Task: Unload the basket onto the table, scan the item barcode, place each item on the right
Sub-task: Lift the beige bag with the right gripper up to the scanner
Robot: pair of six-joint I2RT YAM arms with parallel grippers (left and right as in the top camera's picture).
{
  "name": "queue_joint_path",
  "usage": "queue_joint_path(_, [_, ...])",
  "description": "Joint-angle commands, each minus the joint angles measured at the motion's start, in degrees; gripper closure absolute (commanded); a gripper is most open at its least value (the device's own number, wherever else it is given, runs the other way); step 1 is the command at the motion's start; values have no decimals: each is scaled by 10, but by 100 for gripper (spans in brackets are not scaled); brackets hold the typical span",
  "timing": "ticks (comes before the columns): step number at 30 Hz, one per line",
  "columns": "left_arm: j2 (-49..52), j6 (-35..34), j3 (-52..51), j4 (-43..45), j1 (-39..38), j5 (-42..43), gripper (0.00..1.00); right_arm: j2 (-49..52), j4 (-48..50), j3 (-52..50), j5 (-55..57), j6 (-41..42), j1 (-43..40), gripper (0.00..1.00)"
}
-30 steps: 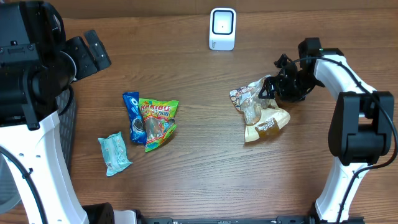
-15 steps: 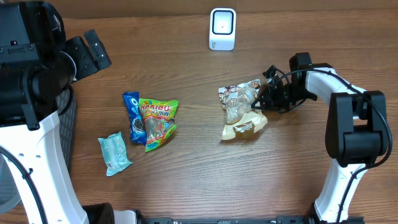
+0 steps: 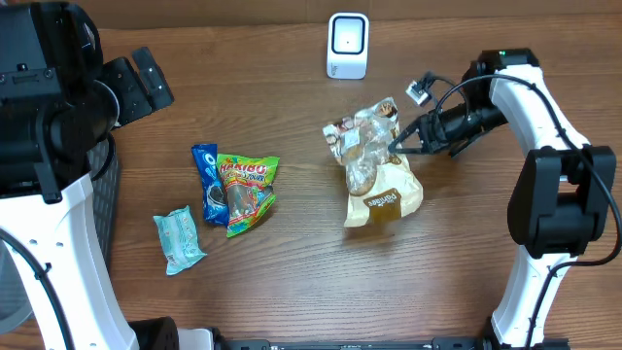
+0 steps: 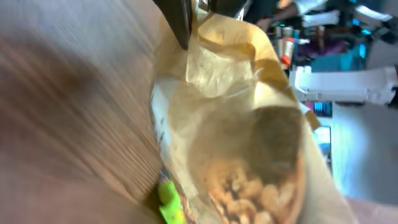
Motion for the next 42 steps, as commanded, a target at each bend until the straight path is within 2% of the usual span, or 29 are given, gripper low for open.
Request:
queue_joint_path(1, [-1,-8,1,2,2,-7,0,-14,-1,14,-58,-91,-2,96])
queue_joint_path(4, [-1,-8,1,2,2,-7,0,-31,-1,14,-83,-107,-2,96])
queue_joint_path(19, [-1,-8,1,2,2,-7,0,-284,0,49,-96,-123,-2,96])
queue_joint_path(26, [-1,-8,1,2,2,-7,0,-282,11,49,-122,-71,-17,96])
queue_joint_path(29, [-1,-8,1,2,2,-7,0,-277,29,49,-191,1,-53,96])
queue_joint_path(32, [-1,-8,1,2,2,-7,0,-272,28,49,-242,28,-82,96])
queue_joint_path(42, [-1,-8,1,2,2,-7,0,-270,25,49,-252,30,-94,96])
